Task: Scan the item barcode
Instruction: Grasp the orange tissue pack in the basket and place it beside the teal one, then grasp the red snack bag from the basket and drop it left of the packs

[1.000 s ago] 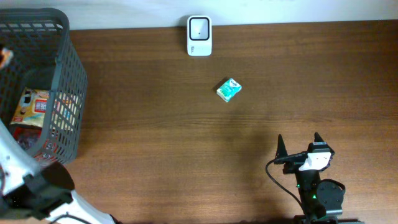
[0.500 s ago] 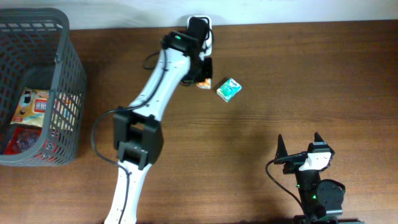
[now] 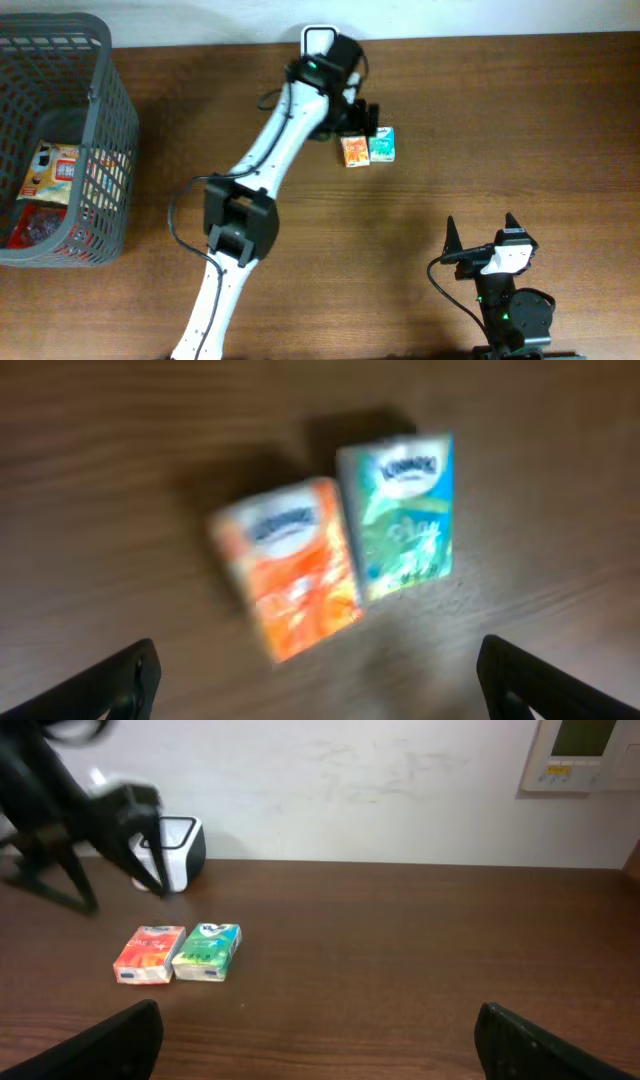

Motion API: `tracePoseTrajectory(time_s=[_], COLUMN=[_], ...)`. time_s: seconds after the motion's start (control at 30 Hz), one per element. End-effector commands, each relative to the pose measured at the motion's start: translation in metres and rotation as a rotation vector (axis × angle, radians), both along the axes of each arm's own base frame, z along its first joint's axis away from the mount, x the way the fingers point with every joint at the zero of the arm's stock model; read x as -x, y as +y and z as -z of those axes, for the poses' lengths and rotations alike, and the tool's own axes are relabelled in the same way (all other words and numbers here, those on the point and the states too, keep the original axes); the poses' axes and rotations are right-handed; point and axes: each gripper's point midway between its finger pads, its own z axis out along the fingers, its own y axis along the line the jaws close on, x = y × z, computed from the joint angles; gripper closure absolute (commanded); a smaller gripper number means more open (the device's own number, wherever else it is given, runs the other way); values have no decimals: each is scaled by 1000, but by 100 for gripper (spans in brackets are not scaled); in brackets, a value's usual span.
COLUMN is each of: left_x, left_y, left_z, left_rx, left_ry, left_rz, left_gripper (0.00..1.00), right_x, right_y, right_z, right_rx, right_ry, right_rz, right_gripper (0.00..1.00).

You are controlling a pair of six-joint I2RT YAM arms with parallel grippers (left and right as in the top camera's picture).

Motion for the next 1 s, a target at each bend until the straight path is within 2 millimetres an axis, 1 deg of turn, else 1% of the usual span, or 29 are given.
tracePoseTrajectory(time_s=[0.0,0.03,0.07,0.1,0.13,0.17,0.2,0.27,0.3,0.33,0.37,0.4,0.43,0.47,0.5,0.53,0.57,0.6,0.63,0.67,0.73,0.77,0.8,0.83,0.9,0.97], left_x=[-45,-55,-62,-65,-59,-54,-45,-16,-4,9,27,54,64,67,72,83,87,89,91,95,101,109,119,124,130,143], left_y=[73,111,160,215,271,296,330,416,444,469,497,533,553,559,566,570,573,574,572,571,575,576,579,581,581,586], left_z=[-105,-143,-176,-203,-235,-247,-263,-292,-295,-293,-284,-262,-245,-230,-205,-167,-142,-118,-102,-66,-37,-24,-15,-8,14,24], left_rx=[75,71,17,-36,-57,-62,-74,-121,-138,-159,-185,-255,-308,-320,-343,-379,-400,-413,-415,-426,-467,-486,-518,-537,-541,-616], left_ry=[-203,-302,-399,-466,-529,-552,-582,-637,-636,-618,-570,-462,-394,-338,-237,-87,-2,64,108,189,235,270,308,321,347,374], left_rz=[-115,-170,-272,-382,-493,-543,-609,-785,-846,-901,-968,-1061,-1107,-1118,-1162,-1221,-1249,-1238,-1230,-1213,-1222,-1275,-1337,-1344,-1342,-1340], left_gripper=[1,1,0,1,0,1,0,0,0,0,3,8,10,11,11,7,0,0,0,0,0,0,0,1,2,8], right_x=[0,0,0,0,0,0,0,0,0,0,0,0,0,0,0,0,0,0,0,0,0,0,0,0,0,0], right_y=[-2,-2,-2,-2,-2,-2,-2,-2,-2,-2,-2,-2,-2,-2,-2,-2,-2,-2,-2,-2,-2,-2,-2,-2,-2,-2], right_z=[3,3,3,3,3,3,3,3,3,3,3,3,3,3,3,3,3,3,3,3,3,3,3,3,3,3], right_rx=[7,7,7,7,7,7,7,7,7,7,7,7,7,7,7,7,7,7,7,7,7,7,7,7,7,7], right_ry=[5,5,5,5,5,5,5,5,5,5,5,5,5,5,5,5,5,5,5,5,5,5,5,5,5,5], right_rz=[11,11,11,11,11,11,11,11,11,11,11,11,11,11,11,11,11,11,11,11,11,11,11,11,11,11], right_gripper=[2,2,2,2,1,1,2,2,2,1,2,2,1,2,2,2,2,2,2,2,2,2,1,2,1,2])
